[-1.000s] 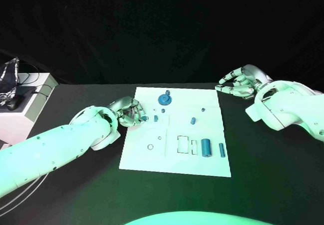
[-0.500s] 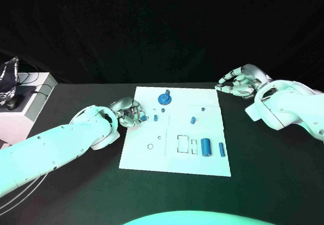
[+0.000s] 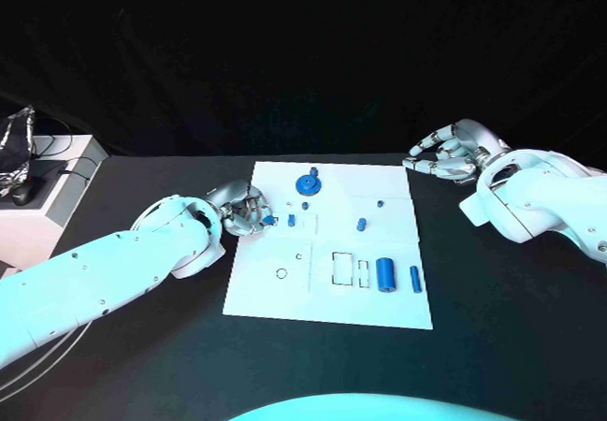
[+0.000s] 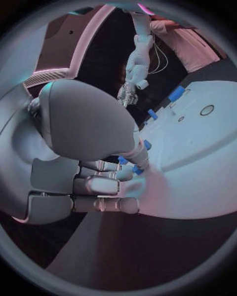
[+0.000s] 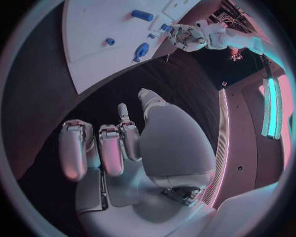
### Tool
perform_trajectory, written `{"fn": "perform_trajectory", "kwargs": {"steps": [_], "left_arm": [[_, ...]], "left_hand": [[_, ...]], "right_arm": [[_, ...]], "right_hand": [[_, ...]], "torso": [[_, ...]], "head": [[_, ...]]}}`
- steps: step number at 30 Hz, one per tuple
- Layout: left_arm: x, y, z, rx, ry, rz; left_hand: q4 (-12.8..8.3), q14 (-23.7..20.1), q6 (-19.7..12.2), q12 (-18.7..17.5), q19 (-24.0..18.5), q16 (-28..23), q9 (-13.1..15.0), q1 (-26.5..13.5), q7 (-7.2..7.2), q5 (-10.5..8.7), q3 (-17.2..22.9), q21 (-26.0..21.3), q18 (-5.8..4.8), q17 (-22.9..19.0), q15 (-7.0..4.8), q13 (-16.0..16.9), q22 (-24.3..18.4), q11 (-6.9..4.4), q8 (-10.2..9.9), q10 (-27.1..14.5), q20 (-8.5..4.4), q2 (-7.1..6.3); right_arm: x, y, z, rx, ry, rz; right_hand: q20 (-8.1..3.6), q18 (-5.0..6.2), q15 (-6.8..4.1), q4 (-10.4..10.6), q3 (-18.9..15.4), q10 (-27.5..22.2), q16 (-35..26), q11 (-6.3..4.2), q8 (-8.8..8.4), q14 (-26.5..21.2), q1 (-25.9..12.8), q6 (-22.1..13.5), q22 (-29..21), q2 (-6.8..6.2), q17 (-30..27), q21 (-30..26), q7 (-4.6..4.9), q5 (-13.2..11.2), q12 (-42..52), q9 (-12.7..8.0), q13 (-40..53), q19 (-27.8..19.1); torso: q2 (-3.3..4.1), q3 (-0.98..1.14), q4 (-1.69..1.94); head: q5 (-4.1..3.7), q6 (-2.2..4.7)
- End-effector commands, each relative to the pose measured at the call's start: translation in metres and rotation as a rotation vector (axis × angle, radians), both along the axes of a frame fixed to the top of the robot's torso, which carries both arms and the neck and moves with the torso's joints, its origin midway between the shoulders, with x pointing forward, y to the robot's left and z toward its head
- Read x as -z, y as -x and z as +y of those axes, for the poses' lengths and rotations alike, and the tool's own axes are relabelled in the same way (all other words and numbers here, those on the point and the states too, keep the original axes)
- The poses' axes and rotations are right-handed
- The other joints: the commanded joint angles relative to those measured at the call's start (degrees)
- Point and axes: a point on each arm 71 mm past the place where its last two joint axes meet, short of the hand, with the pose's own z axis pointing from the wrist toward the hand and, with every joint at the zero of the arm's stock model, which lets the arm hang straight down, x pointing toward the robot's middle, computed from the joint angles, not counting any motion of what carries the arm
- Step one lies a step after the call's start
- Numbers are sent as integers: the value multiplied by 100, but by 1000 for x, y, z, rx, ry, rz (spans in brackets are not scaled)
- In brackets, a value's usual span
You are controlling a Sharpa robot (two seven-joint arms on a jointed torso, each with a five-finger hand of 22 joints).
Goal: Assemble the parts on the task board
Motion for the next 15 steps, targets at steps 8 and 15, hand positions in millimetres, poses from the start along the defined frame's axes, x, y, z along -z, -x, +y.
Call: {"fn": "perform_trajectory", "kwargs": {"steps": [8, 15], "left_arm": [[8, 1, 0, -2, -48, 57], [11, 1, 0, 4, -65, 84]], "left_hand": [[16, 221, 81, 80, 232, 132, -77, -97, 11, -69, 95, 224, -91, 297, -3, 21, 259, -5, -109, 42, -8, 63], [34, 229, 80, 85, 237, 137, -98, -137, 16, -72, 96, 232, -93, 302, 3, 22, 267, 2, -140, 52, -6, 54]], "right_arm": [[0, 1, 1, -19, 9, -7], [-1, 2, 2, -22, 8, -7]], "right_hand": [[-24, 79, -32, -6, 30, 13, -20, -21, 27, 452, 1, -34, 939, 3, 882, -14, 3, 25, 20, 7, 691, 258], [-24, 79, -32, -6, 30, 13, -20, -21, 27, 452, 1, -34, 939, 3, 882, -14, 3, 25, 20, 7, 691, 258]], "torso": [[0, 0, 0], [-3, -1, 1]], "head": [[-4, -17], [-11, -25]]}}
